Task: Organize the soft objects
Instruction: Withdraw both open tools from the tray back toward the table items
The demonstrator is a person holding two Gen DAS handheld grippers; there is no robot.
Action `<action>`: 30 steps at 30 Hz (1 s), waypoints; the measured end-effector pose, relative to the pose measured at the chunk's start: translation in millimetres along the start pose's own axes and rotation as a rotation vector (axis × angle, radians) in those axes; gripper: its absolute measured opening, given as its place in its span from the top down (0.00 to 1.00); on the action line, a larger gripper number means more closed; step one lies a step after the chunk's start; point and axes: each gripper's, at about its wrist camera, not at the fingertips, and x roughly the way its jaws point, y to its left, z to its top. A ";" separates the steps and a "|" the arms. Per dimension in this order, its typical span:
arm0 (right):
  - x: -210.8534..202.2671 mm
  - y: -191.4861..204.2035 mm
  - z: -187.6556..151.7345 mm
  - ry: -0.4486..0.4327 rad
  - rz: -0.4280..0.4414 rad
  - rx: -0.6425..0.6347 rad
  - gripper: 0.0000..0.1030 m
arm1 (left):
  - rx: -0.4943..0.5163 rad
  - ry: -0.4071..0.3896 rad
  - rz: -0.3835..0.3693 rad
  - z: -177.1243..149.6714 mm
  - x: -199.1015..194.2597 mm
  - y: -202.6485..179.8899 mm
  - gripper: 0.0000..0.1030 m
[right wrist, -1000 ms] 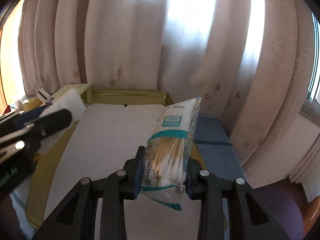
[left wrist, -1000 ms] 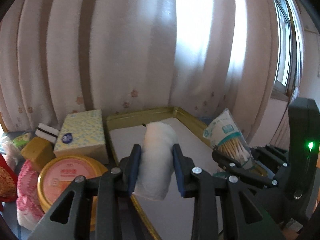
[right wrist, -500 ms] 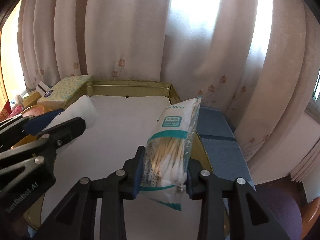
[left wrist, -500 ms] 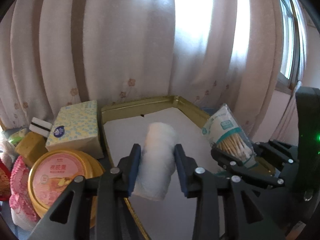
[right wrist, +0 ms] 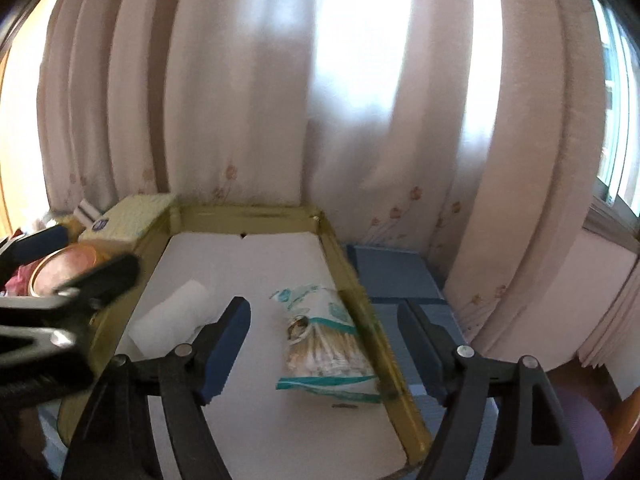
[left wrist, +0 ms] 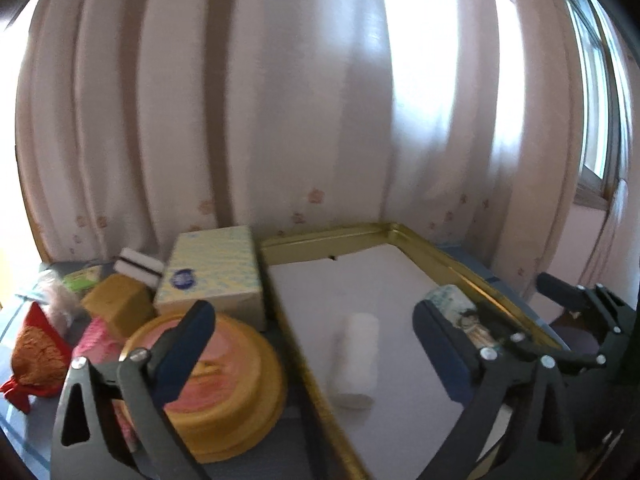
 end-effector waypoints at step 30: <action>-18.1 77.2 16.5 -0.166 -0.018 0.251 0.23 | 0.025 -0.123 0.303 -18.6 -51.8 109.9 0.01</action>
